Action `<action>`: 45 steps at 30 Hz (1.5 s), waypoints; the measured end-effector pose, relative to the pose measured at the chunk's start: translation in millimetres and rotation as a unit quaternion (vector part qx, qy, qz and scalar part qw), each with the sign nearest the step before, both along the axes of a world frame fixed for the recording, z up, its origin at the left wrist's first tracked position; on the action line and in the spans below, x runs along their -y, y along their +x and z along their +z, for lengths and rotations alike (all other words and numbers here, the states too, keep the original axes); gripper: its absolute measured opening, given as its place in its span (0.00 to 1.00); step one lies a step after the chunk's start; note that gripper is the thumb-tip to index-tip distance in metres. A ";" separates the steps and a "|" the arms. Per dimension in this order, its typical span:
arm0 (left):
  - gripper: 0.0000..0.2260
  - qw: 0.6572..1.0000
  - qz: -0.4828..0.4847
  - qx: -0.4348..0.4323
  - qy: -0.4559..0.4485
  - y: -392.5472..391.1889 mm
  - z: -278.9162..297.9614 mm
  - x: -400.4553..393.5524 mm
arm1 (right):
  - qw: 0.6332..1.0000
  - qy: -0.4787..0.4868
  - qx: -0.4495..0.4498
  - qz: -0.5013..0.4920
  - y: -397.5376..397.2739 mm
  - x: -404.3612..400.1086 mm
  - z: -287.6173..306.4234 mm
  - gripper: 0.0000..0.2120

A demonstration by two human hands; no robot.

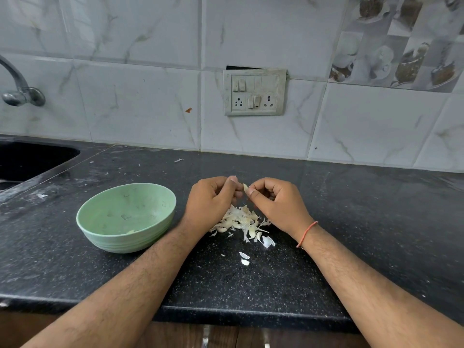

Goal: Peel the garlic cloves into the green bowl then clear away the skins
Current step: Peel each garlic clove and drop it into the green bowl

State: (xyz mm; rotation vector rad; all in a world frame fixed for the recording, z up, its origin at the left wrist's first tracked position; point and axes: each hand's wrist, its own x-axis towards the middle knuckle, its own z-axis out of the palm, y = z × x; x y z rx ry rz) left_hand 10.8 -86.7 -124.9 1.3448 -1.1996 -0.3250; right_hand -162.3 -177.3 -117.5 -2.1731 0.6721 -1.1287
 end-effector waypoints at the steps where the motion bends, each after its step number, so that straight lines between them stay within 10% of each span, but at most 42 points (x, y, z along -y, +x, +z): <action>1: 0.09 1.000 -0.004 0.010 0.000 0.3 0.0 -0.3 | 1.000 -0.006 0.004 -0.005 -0.2 -0.7 0.6 0.05; 23: 0.07 0.955 0.001 0.296 0.000 0.4 -3.0 -1.3 | 0.992 -0.034 -0.093 -0.073 -4.1 -8.5 8.8 0.08; 45: 0.03 0.999 -0.044 -0.030 0.009 0.8 -3.6 5.8 | 1.000 0.027 0.004 -0.015 -1.0 -5.0 7.4 0.06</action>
